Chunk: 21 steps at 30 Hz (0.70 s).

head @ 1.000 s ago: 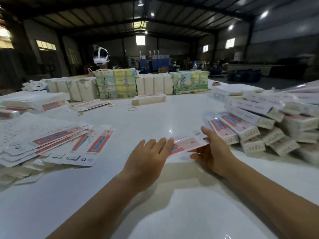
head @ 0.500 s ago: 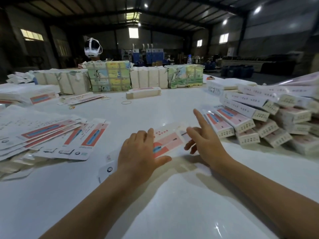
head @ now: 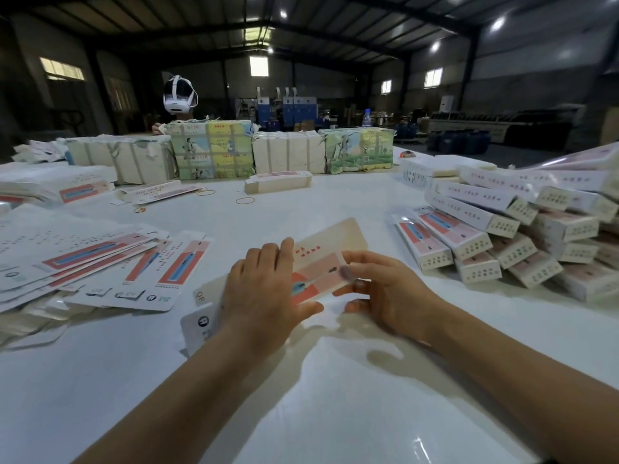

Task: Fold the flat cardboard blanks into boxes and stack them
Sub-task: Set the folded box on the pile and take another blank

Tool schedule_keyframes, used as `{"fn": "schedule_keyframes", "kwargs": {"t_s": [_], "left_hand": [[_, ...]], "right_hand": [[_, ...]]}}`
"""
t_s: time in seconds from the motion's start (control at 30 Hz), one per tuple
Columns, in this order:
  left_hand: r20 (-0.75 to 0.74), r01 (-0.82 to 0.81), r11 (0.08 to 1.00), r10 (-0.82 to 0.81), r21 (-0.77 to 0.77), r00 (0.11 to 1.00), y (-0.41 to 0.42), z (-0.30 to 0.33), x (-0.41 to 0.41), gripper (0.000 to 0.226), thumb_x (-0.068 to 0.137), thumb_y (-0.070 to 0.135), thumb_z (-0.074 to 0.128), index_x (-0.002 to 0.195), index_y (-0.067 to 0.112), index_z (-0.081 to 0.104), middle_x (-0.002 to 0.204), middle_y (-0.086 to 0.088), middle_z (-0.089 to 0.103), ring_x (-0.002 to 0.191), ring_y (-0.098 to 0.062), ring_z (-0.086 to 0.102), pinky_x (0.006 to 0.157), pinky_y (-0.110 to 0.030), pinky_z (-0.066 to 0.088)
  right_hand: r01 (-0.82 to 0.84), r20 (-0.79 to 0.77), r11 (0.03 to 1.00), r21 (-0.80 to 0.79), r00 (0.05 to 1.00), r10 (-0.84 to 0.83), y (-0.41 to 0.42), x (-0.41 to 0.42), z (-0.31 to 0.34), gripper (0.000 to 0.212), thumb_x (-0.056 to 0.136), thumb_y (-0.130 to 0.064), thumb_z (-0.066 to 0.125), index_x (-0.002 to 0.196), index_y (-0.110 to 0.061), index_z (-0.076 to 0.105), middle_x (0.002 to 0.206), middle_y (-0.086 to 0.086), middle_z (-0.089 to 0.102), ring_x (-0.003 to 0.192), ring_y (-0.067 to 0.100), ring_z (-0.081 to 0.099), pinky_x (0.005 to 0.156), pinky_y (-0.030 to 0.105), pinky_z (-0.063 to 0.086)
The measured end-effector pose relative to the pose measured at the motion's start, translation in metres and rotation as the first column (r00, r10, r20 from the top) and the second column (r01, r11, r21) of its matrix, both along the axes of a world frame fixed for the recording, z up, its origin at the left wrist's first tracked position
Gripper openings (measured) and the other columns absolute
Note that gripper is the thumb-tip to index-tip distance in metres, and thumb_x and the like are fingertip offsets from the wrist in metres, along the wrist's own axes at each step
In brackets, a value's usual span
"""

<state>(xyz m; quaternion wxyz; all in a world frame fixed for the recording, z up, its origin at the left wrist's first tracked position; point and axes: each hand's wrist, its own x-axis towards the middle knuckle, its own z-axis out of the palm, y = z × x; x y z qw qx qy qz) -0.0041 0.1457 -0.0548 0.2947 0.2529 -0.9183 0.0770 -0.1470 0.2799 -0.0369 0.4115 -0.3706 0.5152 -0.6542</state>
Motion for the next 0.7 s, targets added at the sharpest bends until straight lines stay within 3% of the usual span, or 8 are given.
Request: {"fn": "schedule_keyframes", "kwargs": {"t_s": [0.13, 0.3, 0.4, 0.53, 0.7], "left_hand": [[-0.048, 0.132, 0.99, -0.13, 0.047, 0.99, -0.005, 0.0, 0.004, 0.086, 0.065, 0.068, 0.061, 0.132, 0.018, 0.043, 0.113, -0.003, 0.056, 0.091, -0.015, 0.05, 0.078, -0.028, 0.041], [0.074, 0.141, 0.969, -0.159, 0.202, 0.985, -0.01, 0.007, 0.009, 0.095, 0.06, 0.077, 0.049, 0.139, 0.027, 0.031, 0.12, 0.008, 0.047, 0.093, -0.009, 0.046, 0.074, -0.022, 0.041], [0.108, 0.168, 0.942, -0.207, 0.29, 0.972, -0.012, 0.01, 0.012, 0.094, 0.064, 0.075, 0.054, 0.141, 0.027, 0.027, 0.123, 0.009, 0.044, 0.098, -0.01, 0.048, 0.076, -0.022, 0.047], [0.102, 0.203, 0.924, -0.247, 0.323, 0.964, -0.01, 0.012, 0.014, 0.088, 0.07, 0.066, 0.064, 0.141, 0.029, 0.028, 0.125, 0.011, 0.043, 0.099, -0.009, 0.047, 0.077, -0.021, 0.048], [-0.046, 0.282, 0.852, -0.293, 0.441, 0.955, -0.006, 0.014, 0.013, 0.061, 0.073, 0.059, 0.066, 0.125, 0.036, 0.042, 0.117, 0.013, 0.052, 0.092, -0.013, 0.057, 0.079, -0.025, 0.053]], "right_hand": [[0.029, -0.24, 0.999, 0.014, 0.971, -0.024, 0.005, -0.005, -0.002, 0.021, 0.087, -0.003, 0.062, 0.094, -0.019, 0.075, 0.099, 0.009, 0.072, 0.076, 0.018, 0.064, 0.063, 0.026, 0.053], [0.021, -0.448, 0.999, 0.045, 0.894, 0.001, 0.011, -0.006, -0.001, 0.035, 0.086, -0.005, 0.064, 0.103, -0.035, 0.07, 0.101, -0.005, 0.073, 0.079, 0.013, 0.066, 0.071, 0.021, 0.053], [-0.007, -0.48, 0.996, 0.091, 0.876, 0.051, 0.013, -0.008, 0.0, 0.036, 0.085, -0.008, 0.066, 0.103, -0.039, 0.071, 0.105, -0.006, 0.073, 0.087, 0.018, 0.067, 0.078, 0.021, 0.053], [-0.064, -0.439, 0.987, 0.145, 0.89, 0.123, 0.013, -0.006, -0.002, 0.025, 0.078, -0.017, 0.067, 0.1, -0.028, 0.076, 0.099, 0.006, 0.074, 0.081, 0.015, 0.064, 0.077, 0.023, 0.052], [0.002, -0.424, 0.997, 0.076, 0.905, 0.031, 0.007, -0.005, -0.007, 0.013, 0.076, -0.02, 0.064, 0.077, -0.024, 0.076, 0.081, 0.012, 0.07, 0.071, 0.015, 0.058, 0.069, 0.027, 0.046]]}}
